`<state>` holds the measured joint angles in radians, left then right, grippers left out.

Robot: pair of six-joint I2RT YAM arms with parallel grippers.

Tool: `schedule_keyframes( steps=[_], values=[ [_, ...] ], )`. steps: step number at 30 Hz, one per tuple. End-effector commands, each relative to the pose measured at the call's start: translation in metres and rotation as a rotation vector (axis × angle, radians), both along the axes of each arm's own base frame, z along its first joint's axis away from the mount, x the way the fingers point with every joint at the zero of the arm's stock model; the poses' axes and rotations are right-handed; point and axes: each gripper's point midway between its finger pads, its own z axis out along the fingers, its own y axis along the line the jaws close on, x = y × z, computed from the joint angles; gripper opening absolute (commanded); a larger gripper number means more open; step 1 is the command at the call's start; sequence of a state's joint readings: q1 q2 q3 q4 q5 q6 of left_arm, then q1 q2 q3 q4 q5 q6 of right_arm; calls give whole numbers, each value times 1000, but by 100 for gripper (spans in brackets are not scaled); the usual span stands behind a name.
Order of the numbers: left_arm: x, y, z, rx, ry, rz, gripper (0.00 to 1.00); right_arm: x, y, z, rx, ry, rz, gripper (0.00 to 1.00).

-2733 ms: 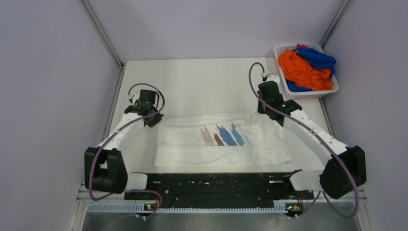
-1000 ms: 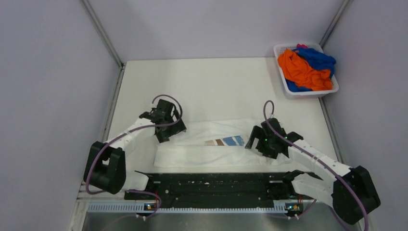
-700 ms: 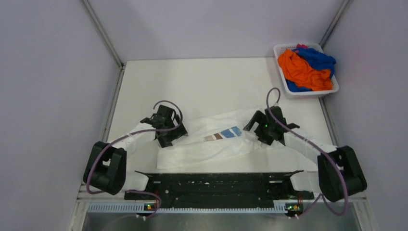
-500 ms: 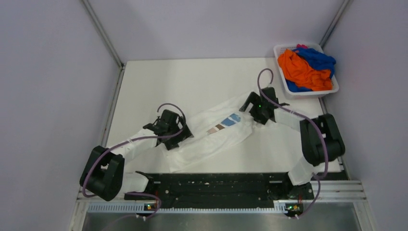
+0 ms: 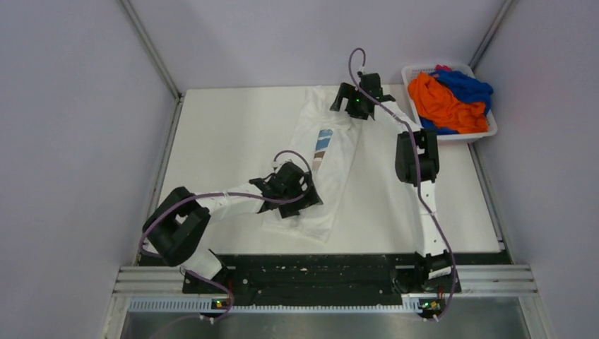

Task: Fold and stack the t-shirts
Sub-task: Rotate the tshirt 90 degrees, then grab the bottom of the folded rectangular tshirt with both arms

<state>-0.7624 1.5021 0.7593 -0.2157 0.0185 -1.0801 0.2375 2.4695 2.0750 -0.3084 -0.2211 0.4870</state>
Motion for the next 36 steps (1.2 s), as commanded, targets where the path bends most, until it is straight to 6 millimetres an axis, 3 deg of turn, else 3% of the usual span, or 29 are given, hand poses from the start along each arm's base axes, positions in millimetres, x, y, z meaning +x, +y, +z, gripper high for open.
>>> schedule_keyframes(
  steps=[1, 6, 9, 11, 15, 16, 18, 22, 25, 26, 27, 28, 29, 33, 36],
  values=[
    [-10, -24, -23, 49, 82, -70, 97, -8, 1, -59, -62, 124, 125, 99],
    [-9, -55, -12, 34, 50, -156, 96, 24, 8, -20, -53, -38, 141, 99],
    [-7, -58, 2, 71, -9, -173, 96, 34, 7, 21, -77, -139, 155, 99],
    [-5, -56, 16, 87, -74, -166, 97, 35, 3, 62, -108, -212, 165, 99],
    [-2, -51, 55, 75, -216, -182, 99, 25, -14, 147, -164, -332, 120, 99],
    [-3, -48, 63, 74, -240, -197, 99, 15, -14, 163, -156, -346, 127, 99],
    [-7, -38, 69, 95, -274, -234, 99, -10, -19, 174, -154, -342, 127, 99],
    [-19, 14, 58, 245, -264, -182, 99, -71, -41, 170, -148, -317, 45, 99],
    [-29, 42, 49, 286, -256, -151, 99, -143, -38, 149, -71, -242, 3, 99],
    [-31, 48, 46, 287, -253, -145, 99, -171, -31, 130, -58, -206, 15, 99],
    [-33, 53, 41, 293, -251, -142, 99, -202, -27, 100, -79, -147, 14, 99],
    [-34, 57, 37, 299, -247, -136, 99, -224, -17, 93, -81, -133, 31, 98],
    [-35, 62, 32, 313, -236, -131, 99, -250, -17, 67, -124, -80, 18, 98],
    [-36, 74, 21, 374, -188, -112, 95, -331, -1, 24, -165, 69, 98, 95],
    [-32, 71, 14, 369, -196, -108, 90, -381, 16, 11, -161, 119, 233, 91]
  ],
)
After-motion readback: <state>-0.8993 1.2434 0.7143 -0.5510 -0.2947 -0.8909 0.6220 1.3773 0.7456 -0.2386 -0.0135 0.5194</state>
